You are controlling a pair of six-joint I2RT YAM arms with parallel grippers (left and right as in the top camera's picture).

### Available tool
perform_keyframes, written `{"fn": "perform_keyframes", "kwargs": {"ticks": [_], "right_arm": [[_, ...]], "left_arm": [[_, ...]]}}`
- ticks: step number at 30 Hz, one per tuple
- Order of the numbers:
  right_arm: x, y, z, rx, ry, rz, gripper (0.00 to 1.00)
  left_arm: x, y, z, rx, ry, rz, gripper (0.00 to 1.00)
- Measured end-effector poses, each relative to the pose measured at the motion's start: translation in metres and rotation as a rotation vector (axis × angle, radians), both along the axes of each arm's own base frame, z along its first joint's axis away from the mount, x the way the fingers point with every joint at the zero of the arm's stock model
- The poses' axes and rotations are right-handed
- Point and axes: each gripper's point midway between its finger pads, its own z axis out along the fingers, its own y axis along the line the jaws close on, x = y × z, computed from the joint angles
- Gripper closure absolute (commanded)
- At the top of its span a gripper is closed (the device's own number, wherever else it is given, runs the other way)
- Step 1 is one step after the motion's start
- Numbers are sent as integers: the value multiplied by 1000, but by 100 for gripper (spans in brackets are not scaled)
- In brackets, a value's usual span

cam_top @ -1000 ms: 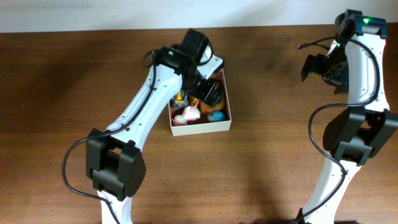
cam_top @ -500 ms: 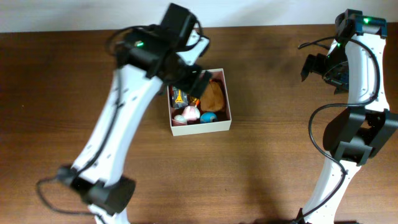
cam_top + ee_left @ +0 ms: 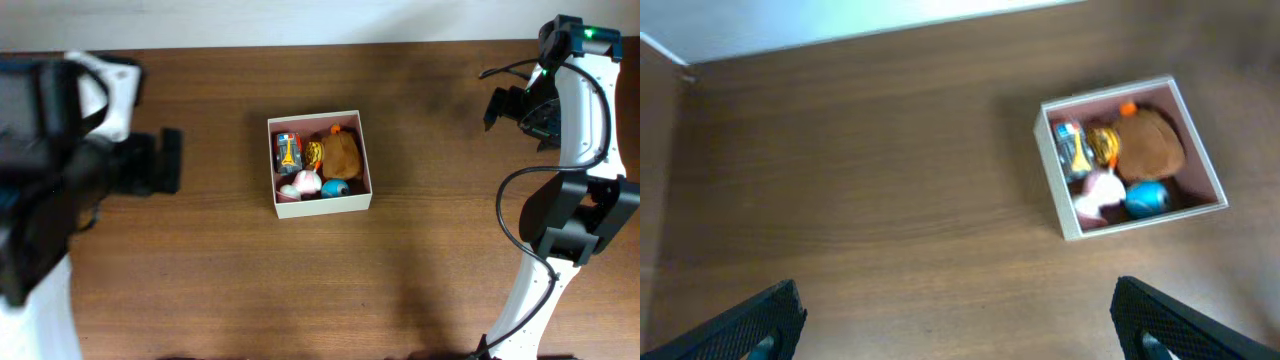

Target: Pack container

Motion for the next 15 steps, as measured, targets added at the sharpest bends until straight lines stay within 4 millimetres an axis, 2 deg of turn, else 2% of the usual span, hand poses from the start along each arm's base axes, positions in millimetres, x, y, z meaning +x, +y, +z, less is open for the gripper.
{"fn": "perform_keyframes", "kwargs": {"ticks": [4, 8, 9, 12, 15], "right_arm": [[0, 0, 0, 0, 0, 0, 1], [0, 0, 0, 1, 1, 0, 1], [0, 0, 0, 0, 0, 0, 2], [0, 0, 0, 1, 1, 0, 1], [0, 1, 0, 3, 1, 0, 1]], "left_arm": [[4, 5, 35, -14, -213, 16, 0], [5, 2, 47, -31, -398, 6, 0], [10, 1, 54, -39, -502, 0, 1], [7, -3, 42, -60, -683, -25, 0], [0, -9, 11, -79, -813, -60, 0]]}}
